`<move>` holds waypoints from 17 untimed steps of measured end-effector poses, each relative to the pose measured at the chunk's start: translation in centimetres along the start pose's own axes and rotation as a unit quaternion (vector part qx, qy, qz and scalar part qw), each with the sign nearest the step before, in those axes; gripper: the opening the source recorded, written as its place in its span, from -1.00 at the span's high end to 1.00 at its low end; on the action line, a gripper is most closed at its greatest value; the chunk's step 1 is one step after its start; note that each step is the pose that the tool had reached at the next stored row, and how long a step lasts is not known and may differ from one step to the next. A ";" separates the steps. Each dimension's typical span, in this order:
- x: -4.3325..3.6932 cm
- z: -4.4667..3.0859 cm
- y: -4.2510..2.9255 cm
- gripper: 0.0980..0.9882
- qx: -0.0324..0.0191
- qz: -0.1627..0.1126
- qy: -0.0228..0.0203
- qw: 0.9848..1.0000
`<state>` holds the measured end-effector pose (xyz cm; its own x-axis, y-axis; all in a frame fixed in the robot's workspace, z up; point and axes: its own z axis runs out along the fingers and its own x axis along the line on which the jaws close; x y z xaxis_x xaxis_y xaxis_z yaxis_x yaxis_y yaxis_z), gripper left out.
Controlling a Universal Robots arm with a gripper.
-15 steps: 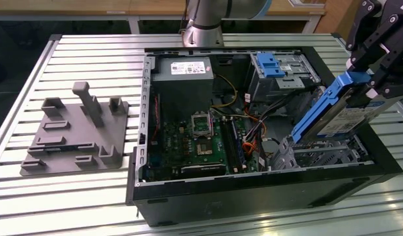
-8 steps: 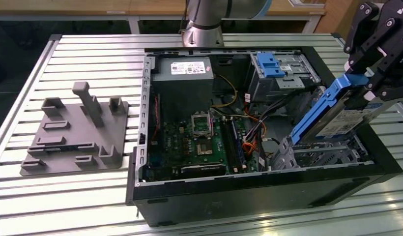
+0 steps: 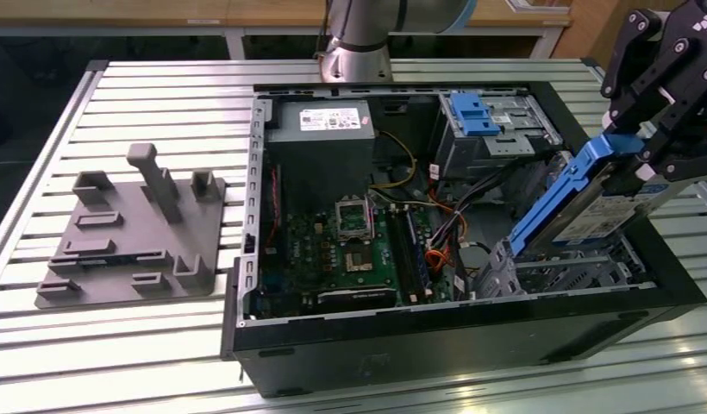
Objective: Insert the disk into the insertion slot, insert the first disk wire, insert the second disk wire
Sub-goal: 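Insert the disk into the insertion slot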
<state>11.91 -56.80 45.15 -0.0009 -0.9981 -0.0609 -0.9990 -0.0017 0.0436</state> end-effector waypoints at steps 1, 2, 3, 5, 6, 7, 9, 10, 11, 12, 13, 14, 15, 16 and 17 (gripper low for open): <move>0.01 0.04 0.00 0.40 0.000 0.000 0.000 1.000; 0.01 0.08 0.00 0.40 0.000 0.000 0.000 1.000; 0.02 0.13 -0.01 0.40 0.000 0.000 0.000 1.000; 0.03 0.25 -0.01 0.40 0.000 0.000 0.000 1.000; 0.03 0.32 -0.02 0.40 0.000 0.000 0.000 1.000; 0.04 0.39 -0.02 0.40 0.000 0.000 0.000 1.000; 0.05 0.53 -0.02 0.40 0.000 0.000 0.000 1.000; 0.05 0.61 -0.03 0.40 0.000 0.000 0.000 1.000; 0.05 0.68 -0.03 0.40 0.000 0.000 0.000 1.000; 0.06 0.75 -0.03 0.40 0.000 0.000 0.000 1.000; 0.06 0.83 -0.04 0.40 0.000 0.000 0.000 1.000; 0.07 0.91 -0.04 0.40 0.000 0.000 0.000 1.000; 0.07 0.99 -0.04 0.40 0.000 0.000 0.000 1.000; 0.08 1.08 -0.05 0.40 0.000 0.000 0.000 1.000; 0.08 1.15 -0.05 0.40 0.000 0.000 0.000 1.000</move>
<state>11.91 -56.81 44.00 -0.0009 -0.9981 -0.0610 -0.9990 -0.0018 0.0436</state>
